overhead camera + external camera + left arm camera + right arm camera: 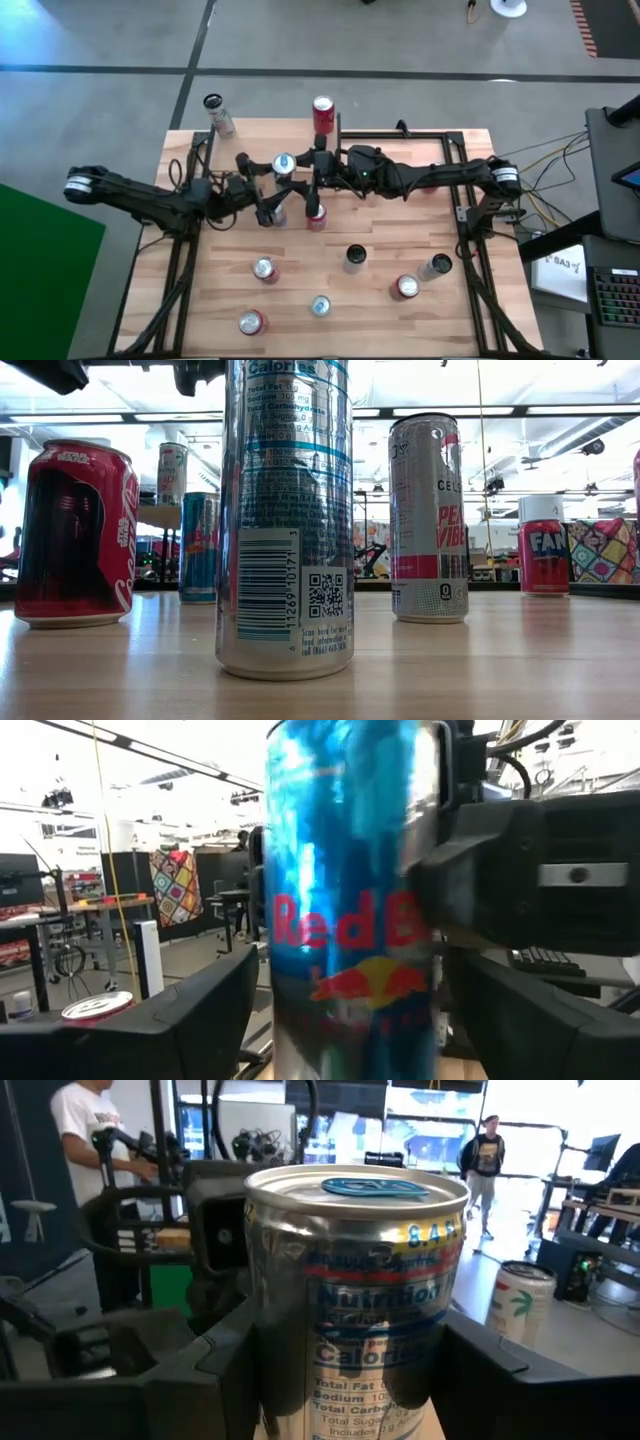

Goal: Place canned beverage on shelf
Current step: Put the blue soda can on the shelf

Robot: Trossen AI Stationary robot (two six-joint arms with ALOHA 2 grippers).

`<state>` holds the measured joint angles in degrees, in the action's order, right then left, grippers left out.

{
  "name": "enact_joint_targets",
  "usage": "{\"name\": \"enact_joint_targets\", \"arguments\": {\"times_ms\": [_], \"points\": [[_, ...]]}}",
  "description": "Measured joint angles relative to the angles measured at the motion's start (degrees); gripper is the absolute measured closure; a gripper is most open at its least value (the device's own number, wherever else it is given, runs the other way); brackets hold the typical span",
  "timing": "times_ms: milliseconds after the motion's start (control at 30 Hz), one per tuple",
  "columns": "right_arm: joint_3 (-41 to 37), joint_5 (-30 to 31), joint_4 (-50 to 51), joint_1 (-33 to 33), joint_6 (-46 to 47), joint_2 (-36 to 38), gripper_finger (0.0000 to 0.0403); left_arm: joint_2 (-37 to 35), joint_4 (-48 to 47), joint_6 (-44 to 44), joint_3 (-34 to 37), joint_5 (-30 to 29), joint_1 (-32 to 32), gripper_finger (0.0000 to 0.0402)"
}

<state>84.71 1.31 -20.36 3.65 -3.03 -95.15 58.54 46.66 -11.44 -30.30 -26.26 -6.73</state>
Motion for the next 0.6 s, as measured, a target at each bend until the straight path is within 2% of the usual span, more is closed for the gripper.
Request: {"name": "enact_joint_targets", "arguments": {"times_ms": [167, 300, 467, 600], "points": [[0.0, 0.0, 2.5, 2.7, -1.0, 1.6, 0.0199, -4.5, -2.9, 0.2, 0.0, 0.3, -0.3, 0.0096], [0.0, -0.4, 3.7, 6.1, -1.8, 2.1, 0.0191, -10.0, -9.0, 0.4, 0.0, 0.4, -0.3, 0.0095], [-1.0, -9.0, 3.3, 11.1, -1.2, 0.1, 0.0188, -16.4, -14.3, 0.6, 0.0, 0.3, -0.3, 0.0095], [-1.0, -14.7, -1.3, 13.4, -0.9, -3.9, 0.0188, -21.2, -17.9, 0.0, 0.0, 0.3, -0.3, 0.0095]]}}
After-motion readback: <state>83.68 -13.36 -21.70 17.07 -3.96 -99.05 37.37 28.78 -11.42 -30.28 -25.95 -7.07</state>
